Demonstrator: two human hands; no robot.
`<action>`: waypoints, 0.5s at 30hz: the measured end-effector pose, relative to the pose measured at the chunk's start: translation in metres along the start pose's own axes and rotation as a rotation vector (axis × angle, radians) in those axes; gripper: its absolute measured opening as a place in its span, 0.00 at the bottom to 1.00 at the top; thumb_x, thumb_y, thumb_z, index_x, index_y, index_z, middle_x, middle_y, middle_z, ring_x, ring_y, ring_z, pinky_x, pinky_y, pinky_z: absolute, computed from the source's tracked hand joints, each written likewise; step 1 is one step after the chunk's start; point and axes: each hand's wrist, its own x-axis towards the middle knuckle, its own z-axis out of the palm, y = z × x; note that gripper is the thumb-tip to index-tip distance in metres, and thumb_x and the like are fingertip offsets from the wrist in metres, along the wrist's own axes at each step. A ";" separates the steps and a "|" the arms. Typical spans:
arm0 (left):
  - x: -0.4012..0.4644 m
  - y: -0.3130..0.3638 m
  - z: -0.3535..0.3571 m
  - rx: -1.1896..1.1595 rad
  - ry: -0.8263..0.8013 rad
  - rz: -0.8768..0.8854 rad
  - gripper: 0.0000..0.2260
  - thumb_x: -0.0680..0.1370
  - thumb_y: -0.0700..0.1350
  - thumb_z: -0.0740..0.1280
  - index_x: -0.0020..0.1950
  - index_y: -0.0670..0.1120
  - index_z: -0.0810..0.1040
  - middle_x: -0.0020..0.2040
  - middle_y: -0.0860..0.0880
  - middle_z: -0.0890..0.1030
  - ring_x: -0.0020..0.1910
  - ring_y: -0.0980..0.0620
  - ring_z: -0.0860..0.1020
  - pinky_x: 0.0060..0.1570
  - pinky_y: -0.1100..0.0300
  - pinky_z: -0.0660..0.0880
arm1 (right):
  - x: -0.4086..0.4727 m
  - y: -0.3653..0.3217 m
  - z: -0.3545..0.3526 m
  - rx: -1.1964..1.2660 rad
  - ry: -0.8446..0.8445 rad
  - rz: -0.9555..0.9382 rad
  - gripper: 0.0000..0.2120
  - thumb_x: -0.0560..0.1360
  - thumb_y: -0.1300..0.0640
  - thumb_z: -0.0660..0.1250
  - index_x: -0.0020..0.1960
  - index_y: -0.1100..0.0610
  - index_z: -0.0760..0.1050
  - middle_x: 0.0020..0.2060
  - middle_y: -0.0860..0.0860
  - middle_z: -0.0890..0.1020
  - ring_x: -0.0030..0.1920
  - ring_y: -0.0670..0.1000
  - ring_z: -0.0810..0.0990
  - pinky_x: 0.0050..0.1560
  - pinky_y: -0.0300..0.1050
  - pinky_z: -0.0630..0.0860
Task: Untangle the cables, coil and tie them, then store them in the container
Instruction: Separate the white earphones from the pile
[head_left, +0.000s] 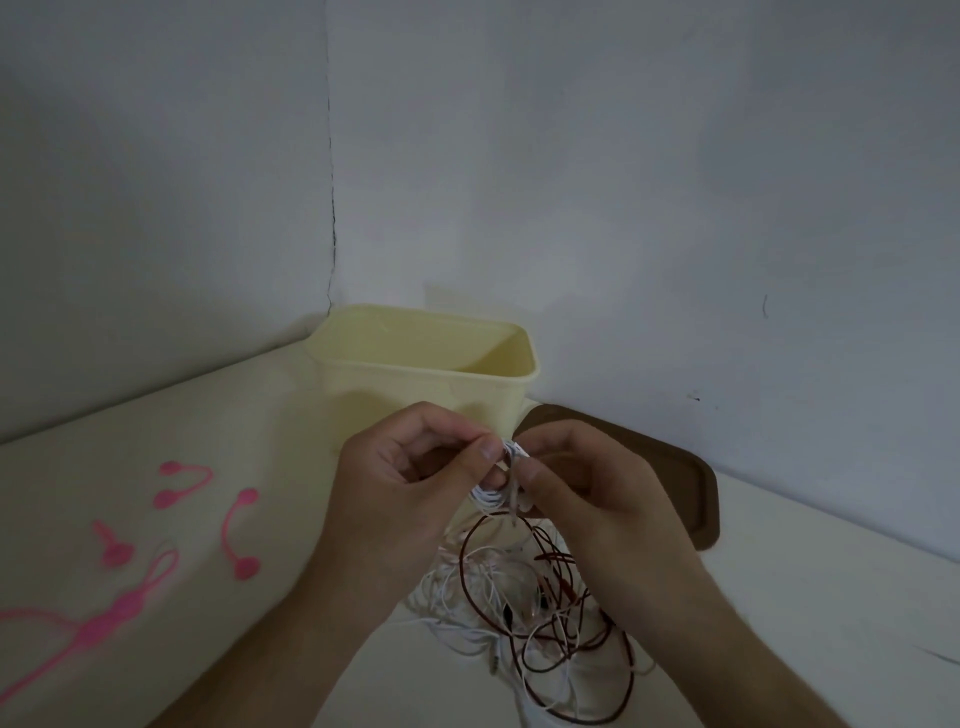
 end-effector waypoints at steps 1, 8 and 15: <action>0.000 0.000 0.000 0.002 0.000 -0.002 0.02 0.75 0.33 0.76 0.46 0.38 0.84 0.39 0.40 0.87 0.38 0.42 0.86 0.43 0.57 0.83 | -0.001 -0.001 0.001 -0.045 0.039 -0.025 0.03 0.82 0.54 0.73 0.53 0.53 0.83 0.42 0.52 0.89 0.45 0.56 0.87 0.54 0.66 0.82; 0.001 -0.002 0.000 0.000 -0.001 -0.015 0.02 0.74 0.34 0.76 0.45 0.38 0.85 0.39 0.39 0.87 0.37 0.42 0.85 0.42 0.55 0.83 | -0.004 -0.007 0.000 -0.077 0.064 -0.063 0.02 0.80 0.56 0.75 0.49 0.54 0.84 0.42 0.50 0.89 0.44 0.50 0.88 0.49 0.48 0.84; 0.002 -0.009 0.000 0.009 -0.053 -0.091 0.07 0.77 0.35 0.75 0.54 0.41 0.88 0.40 0.41 0.88 0.39 0.43 0.86 0.46 0.55 0.83 | -0.007 -0.007 0.003 -0.370 0.057 -0.125 0.12 0.82 0.55 0.70 0.53 0.39 0.88 0.41 0.36 0.88 0.44 0.38 0.86 0.45 0.34 0.79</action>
